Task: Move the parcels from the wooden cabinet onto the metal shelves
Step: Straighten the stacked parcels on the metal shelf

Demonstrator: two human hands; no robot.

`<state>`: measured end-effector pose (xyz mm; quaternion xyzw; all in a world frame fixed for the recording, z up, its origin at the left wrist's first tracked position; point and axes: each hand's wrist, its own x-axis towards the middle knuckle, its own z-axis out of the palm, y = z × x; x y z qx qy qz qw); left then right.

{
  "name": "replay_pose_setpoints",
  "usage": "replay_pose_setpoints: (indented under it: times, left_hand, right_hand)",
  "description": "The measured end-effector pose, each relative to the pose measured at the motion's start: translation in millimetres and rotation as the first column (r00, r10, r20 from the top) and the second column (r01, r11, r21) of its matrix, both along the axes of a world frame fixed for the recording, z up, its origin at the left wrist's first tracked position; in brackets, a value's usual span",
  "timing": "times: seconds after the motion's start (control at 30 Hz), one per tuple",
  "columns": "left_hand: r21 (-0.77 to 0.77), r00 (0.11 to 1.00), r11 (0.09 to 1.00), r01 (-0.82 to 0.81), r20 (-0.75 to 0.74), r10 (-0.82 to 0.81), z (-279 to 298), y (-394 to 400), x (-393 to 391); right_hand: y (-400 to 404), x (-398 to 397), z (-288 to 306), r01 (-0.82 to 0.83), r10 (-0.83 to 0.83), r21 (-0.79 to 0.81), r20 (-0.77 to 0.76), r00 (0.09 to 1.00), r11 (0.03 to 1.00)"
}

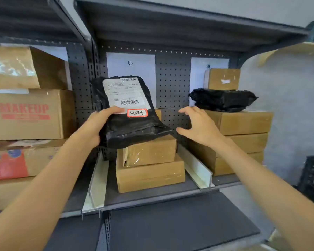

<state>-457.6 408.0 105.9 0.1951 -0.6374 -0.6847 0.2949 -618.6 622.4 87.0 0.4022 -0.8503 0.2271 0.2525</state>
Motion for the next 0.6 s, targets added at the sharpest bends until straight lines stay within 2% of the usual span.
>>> replay_pose_setpoints:
  times: [0.2, 0.6]
  left_hand:
    - [-0.012, 0.997, 0.997, -0.072, 0.008, 0.072, 27, -5, -38]
    - [-0.031, 0.986, 0.996, -0.078, 0.144, 0.082, 48, -29, -113]
  right_hand:
    - [-29, -58, 17, -0.092, 0.092, 0.007, -0.038, 0.995, 0.996]
    - [-65, -116, 49, -0.083, 0.083, 0.003, -0.065, 0.994, 0.997]
